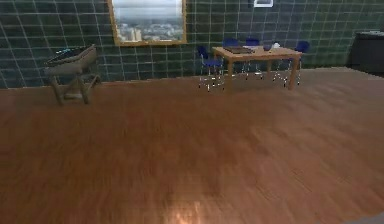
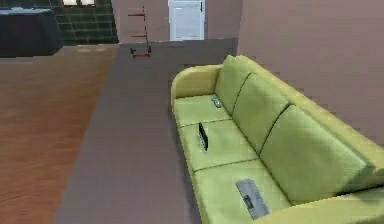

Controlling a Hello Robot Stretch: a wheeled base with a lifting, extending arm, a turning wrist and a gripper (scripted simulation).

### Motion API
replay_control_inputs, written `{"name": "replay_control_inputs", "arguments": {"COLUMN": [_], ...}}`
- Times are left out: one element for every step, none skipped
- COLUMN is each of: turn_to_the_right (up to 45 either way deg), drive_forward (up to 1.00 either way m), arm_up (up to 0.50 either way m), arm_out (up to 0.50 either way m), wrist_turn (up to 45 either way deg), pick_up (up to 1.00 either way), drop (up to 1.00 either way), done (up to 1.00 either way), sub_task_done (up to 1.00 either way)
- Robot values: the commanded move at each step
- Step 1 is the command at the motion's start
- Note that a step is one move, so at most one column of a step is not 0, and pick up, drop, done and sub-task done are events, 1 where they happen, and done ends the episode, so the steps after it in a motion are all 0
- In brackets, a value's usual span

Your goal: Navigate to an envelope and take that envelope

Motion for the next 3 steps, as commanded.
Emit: {"name": "replay_control_inputs", "arguments": {"turn_to_the_right": [0.0,45.0,30.0], "drive_forward": [0.3,0.0,0.0], "arm_up": [0.0,0.0,0.0], "arm_out": [0.0,0.0,0.0], "wrist_turn": [0.0,0.0,0.0], "pick_up": [0.0,0.0,0.0], "drop": [0.0,0.0,0.0], "done": [0.0,0.0,0.0], "sub_task_done": [0.0,0.0,0.0]}}
